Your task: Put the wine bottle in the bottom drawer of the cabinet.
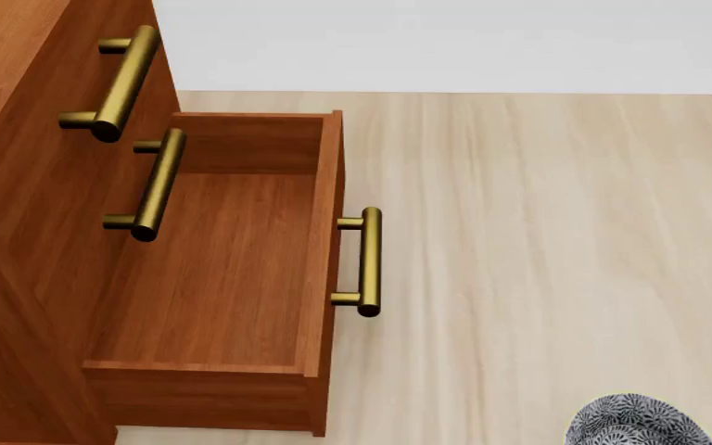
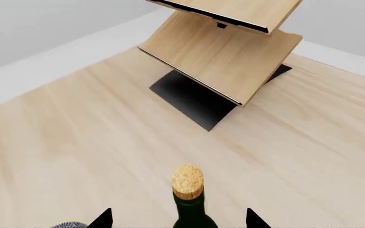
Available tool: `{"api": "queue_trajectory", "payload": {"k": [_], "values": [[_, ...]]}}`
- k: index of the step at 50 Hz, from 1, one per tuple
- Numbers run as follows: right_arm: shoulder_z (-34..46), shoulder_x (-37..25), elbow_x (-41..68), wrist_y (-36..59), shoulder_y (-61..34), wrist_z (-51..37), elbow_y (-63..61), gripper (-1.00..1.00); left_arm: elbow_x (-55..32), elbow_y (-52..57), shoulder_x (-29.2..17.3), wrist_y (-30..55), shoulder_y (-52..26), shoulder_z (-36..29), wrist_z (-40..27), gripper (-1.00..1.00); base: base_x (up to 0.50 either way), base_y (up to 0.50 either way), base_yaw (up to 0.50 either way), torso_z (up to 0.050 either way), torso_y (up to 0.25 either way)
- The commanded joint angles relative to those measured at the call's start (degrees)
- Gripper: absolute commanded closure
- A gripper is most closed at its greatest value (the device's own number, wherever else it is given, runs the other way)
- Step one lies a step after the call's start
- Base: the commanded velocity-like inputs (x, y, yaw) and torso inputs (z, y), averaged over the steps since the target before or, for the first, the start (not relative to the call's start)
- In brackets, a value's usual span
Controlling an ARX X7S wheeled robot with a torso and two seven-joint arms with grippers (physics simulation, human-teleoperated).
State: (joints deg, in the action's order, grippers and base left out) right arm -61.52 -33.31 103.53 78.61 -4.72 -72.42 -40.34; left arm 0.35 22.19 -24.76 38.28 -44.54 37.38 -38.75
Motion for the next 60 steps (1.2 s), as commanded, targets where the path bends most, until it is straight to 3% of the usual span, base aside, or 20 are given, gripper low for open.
{"api": "queue_trajectory", "payload": {"k": [1, 35, 60], "values": [[1.7, -1.0, -1.0, -0.5, 0.0, 0.0, 1.0, -1.0, -0.2, 0.1, 0.0, 0.1, -0.1, 0.2, 0.0, -1.0, 0.0, 0.0, 0.0, 0.0, 0.0], [5.1, -1.1, -10.0, -0.5, 0.4, 6.2, 4.1, -1.0, -0.3, -0.4, 0.1, -0.6, 0.0, 0.3, -0.1, -1.0, 0.0, 0.0, 0.0, 0.0, 0.0], [10.6, -3.2, -12.0, -1.5, -1.5, 6.2, 7.8, -1.0, -0.6, 0.2, 0.2, -0.2, 0.2, 0.7, 0.0, -1.0, 0.0, 0.0, 0.0, 0.0, 0.0]]}}
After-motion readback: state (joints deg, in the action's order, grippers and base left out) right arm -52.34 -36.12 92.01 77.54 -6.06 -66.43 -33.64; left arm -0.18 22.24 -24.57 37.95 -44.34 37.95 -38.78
